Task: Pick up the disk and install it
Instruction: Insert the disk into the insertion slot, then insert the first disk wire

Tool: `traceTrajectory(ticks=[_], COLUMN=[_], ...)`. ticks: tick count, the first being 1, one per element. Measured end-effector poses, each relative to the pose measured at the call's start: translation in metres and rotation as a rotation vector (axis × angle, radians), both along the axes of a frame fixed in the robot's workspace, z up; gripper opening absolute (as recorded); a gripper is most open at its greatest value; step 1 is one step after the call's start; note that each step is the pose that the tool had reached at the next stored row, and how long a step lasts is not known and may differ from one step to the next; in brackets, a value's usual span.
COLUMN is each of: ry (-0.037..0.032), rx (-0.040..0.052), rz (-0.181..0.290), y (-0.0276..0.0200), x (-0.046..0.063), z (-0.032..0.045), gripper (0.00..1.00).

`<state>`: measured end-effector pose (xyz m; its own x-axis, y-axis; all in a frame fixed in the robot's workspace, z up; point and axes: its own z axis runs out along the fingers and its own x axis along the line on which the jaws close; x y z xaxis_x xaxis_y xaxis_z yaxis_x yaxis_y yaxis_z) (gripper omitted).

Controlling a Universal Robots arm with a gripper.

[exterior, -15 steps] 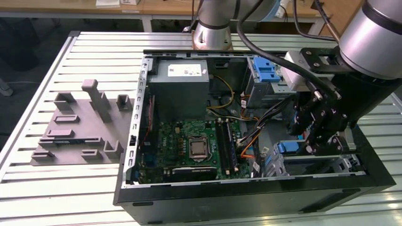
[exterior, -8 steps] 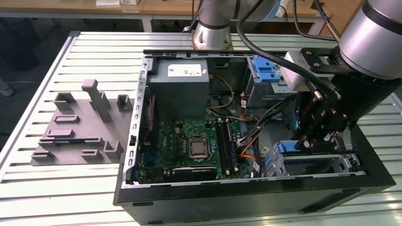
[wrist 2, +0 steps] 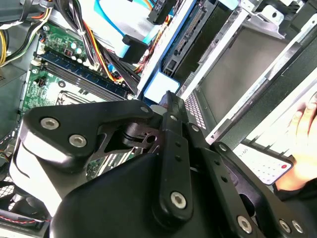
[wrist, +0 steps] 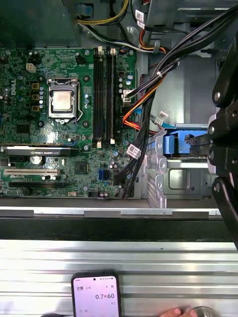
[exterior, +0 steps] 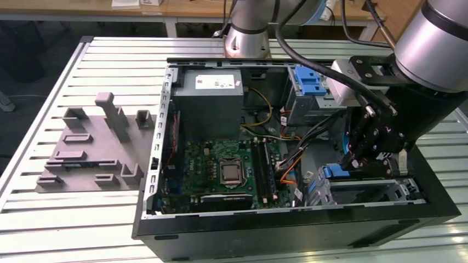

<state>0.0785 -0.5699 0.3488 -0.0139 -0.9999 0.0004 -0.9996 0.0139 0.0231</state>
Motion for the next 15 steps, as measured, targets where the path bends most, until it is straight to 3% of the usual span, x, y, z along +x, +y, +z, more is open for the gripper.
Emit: traceTrajectory(ticks=[15], ry=[0.0000], rx=[0.0001], rz=[0.000], y=[0.0000], x=[0.0000], z=[-0.0003], gripper=[0.11])
